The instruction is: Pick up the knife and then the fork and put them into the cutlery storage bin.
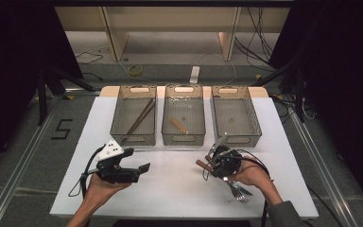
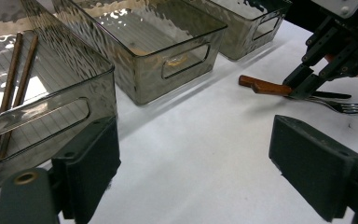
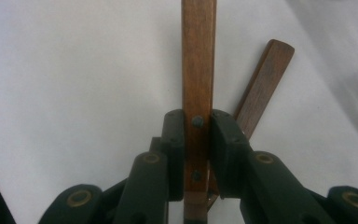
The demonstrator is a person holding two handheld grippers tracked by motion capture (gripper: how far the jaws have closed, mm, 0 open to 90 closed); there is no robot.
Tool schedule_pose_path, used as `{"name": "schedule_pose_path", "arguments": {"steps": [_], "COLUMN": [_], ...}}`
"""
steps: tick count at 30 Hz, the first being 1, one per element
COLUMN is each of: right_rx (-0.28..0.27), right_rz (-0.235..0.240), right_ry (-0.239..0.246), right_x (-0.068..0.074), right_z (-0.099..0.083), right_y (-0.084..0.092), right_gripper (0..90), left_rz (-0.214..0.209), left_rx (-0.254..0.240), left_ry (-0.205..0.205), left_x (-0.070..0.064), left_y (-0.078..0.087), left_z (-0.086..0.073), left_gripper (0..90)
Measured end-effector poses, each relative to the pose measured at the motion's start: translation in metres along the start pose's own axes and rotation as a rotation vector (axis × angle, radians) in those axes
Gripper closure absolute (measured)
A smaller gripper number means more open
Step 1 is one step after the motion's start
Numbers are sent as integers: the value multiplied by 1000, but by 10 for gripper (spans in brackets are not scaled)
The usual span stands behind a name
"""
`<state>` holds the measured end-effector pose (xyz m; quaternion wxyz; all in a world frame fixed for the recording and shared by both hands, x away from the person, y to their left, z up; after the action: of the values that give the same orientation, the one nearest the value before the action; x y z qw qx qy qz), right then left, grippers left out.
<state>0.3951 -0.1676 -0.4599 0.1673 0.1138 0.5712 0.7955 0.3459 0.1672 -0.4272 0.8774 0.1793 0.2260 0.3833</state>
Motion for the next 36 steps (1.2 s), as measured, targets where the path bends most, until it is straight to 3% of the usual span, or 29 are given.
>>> {"name": "schedule_pose_path", "arguments": {"steps": [12, 19, 30, 36], "right_rx": [-122, -262, -390, -416], "right_rz": [21, 36, -55, -104], "right_ry": [-72, -123, -204, -266], "right_x": [-17, -32, -72, -99], "right_z": [-2, -2, 3, 9], "right_y": [26, 53, 98, 115], "right_gripper": [776, 777, 776, 776], "left_rz": [1, 4, 6, 4], "left_rx": [-1, -6, -6, -6], "left_ry": [4, 9, 12, 7], "left_x": [1, 2, 2, 1], "left_y": [1, 0, 1, 1], "left_z": [0, 0, 0, 0], "left_gripper": [154, 154, 154, 154]}}
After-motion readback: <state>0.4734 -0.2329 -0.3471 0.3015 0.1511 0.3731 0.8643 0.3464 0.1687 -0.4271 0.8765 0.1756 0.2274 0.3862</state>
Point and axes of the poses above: each handheld gripper's, and its own axes: y roughly backward along the jaws, z roughly out of its top, x roughly to its left, the point moved 2 cm from there along -y, roughly forward along the jaws, and after that the axes turned 8 degrees about y, right-handed, at the moved point
